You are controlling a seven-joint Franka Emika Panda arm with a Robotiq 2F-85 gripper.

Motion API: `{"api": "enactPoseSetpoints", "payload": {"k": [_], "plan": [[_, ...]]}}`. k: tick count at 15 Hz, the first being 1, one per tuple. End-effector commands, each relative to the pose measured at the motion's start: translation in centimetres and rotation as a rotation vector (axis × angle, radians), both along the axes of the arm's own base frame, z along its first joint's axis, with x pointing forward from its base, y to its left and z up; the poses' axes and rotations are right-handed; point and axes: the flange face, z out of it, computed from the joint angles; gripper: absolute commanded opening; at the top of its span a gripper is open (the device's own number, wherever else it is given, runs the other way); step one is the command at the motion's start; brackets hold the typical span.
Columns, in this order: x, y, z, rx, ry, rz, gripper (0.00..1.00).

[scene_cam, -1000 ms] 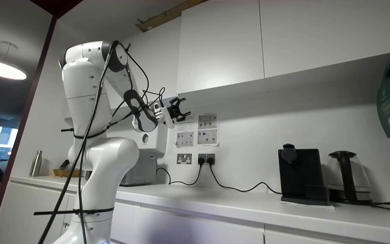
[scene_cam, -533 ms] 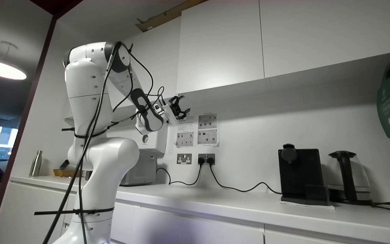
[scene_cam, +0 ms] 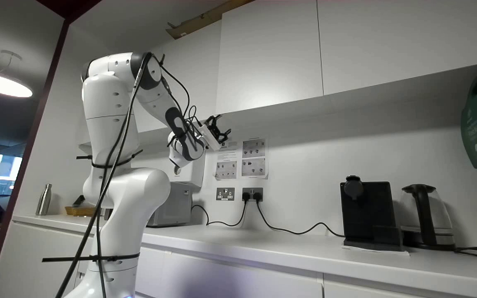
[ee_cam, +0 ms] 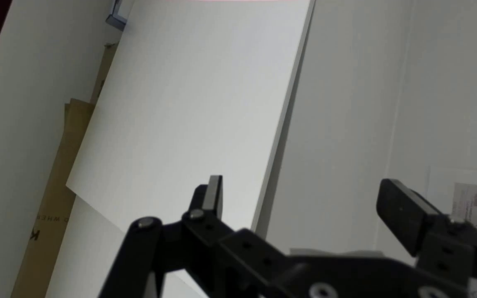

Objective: Open the door of the second upper cabinet from the right

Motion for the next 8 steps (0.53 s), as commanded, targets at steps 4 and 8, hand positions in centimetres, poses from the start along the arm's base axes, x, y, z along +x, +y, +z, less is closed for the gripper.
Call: {"api": "enactPoseSetpoints", "payload": {"k": [4,8], "plan": [[0.03,-0.13,0.04,-0.012,-0.005,-0.030,1.00],[-0.01,-0.06,-0.09,-0.012,-0.003,-0.027,1.00]]}}
